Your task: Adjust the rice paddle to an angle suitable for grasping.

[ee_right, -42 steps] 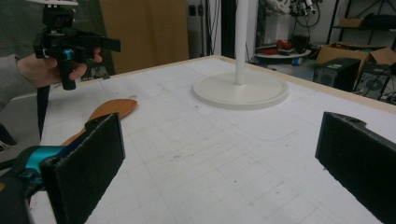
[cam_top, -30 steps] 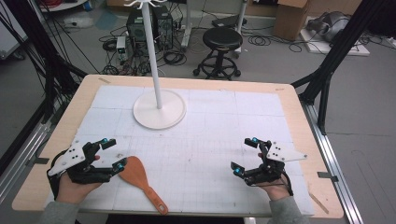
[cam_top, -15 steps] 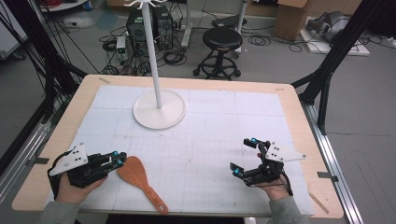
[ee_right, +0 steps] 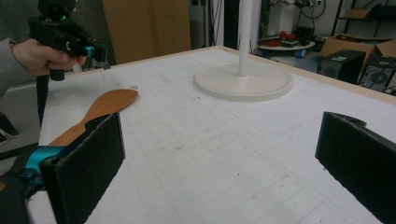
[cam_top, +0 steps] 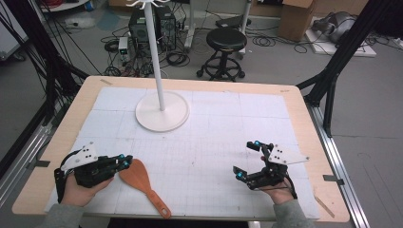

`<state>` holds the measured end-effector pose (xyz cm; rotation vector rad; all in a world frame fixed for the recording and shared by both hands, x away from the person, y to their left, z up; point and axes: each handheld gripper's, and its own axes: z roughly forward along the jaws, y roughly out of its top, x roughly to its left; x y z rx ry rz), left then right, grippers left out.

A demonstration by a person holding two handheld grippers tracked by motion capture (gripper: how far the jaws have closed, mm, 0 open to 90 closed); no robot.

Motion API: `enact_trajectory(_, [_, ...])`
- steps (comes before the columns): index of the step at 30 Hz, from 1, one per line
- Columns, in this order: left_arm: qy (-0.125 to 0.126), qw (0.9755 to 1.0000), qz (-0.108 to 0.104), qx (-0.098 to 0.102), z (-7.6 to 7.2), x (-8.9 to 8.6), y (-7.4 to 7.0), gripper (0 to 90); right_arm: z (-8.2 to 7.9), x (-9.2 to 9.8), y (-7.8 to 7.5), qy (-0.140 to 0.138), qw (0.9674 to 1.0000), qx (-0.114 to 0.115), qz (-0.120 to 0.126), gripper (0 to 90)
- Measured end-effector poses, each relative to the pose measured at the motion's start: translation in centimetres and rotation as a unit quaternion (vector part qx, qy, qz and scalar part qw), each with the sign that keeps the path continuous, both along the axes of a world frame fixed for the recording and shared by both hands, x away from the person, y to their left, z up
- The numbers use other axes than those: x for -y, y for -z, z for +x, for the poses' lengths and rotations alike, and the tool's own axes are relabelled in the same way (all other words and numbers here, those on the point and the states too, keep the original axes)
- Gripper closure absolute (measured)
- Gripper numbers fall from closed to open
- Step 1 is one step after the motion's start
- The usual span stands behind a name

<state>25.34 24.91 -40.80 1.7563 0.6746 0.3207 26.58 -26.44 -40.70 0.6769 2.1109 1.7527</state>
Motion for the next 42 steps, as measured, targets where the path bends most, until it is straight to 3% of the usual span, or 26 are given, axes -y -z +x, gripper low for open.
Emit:
enact_trajectory(2, [0.002,1.0,0.002,-0.002,0.1,0.1,0.0,89.6,0.0,0.0,0.0,-0.001,1.0,-0.003,-0.001,0.0])
enact_trajectory(4, [0.008,0.9997,0.019,-0.01,0.4,0.6,0.4,89.6,0.1,0.0,0.0,-0.003,1.0,0.0,0.003,0.0])
enact_trajectory(9, [0.016,0.9993,0.024,-0.024,1.0,1.3,0.6,89.7,0.1,0.2,0.0,0.0,0.9999,-0.005,0.011,0.0])
enact_trajectory(11, [0.023,0.9982,0.029,-0.049,1.7,1.7,1.1,89.7,0.1,0.1,0.0,-0.002,1.0,-0.001,0.009,0.0])
enact_trajectory(15, [0.028,0.9969,0.043,-0.059,2.1,2.1,1.4,89.7,0.1,0.0,0.1,-0.004,1.0,-0.003,0.006,0.0])
enact_trajectory(17, [0.031,0.9953,0.063,-0.066,2.6,2.6,1.7,89.7,0.2,0.1,0.1,-0.006,0.9999,-0.007,0.014,0.0])
enact_trajectory(20, [0.029,0.9945,0.071,-0.072,3.1,3.0,2.0,89.7,0.2,0.2,0.1,-0.001,0.9998,-0.009,0.018,0.0])
enact_trajectory(28, [0.042,0.989,0.115,-0.084,3.8,4.5,2.8,89.7,0.2,0.0,0.2,-0.004,0.9999,-0.009,0.011,0.0])
enact_trajectory(29, [0.045,0.9868,0.131,-0.084,3.9,4.7,3.1,89.7,0.2,0.1,0.1,-0.004,0.9999,-0.008,0.012,0.0])
enact_trajectory(30, [0.045,0.9868,0.131,-0.084,3.9,4.7,3.1,89.7,0.2,0.1,0.1,-0.001,0.9999,-0.009,0.013,0.0])
enact_trajectory(32, [0.043,0.9839,0.149,-0.089,3.9,4.9,3.4,89.7,0.2,0.1,0.1,-0.002,0.9999,-0.01,0.014,0.0])
enact_trajectory(33, [0.043,0.9839,0.149,-0.089,3.9,4.9,3.4,89.7,0.2,0.1,0.1,-0.002,0.9999,-0.01,0.014,0.0])
enact_trajectory(36, [0.044,0.9804,0.166,-0.097,4.0,5.1,3.7,89.7,0.3,0.1,0.1,-0.007,0.9997,-0.011,0.019,0.0])
enact_trajectory(42, [0.043,0.9788,0.175,-0.098,3.9,5.0,3.7,89.7,0.4,0.4,0.2,-0.003,0.9996,-0.013,0.027,0.0])
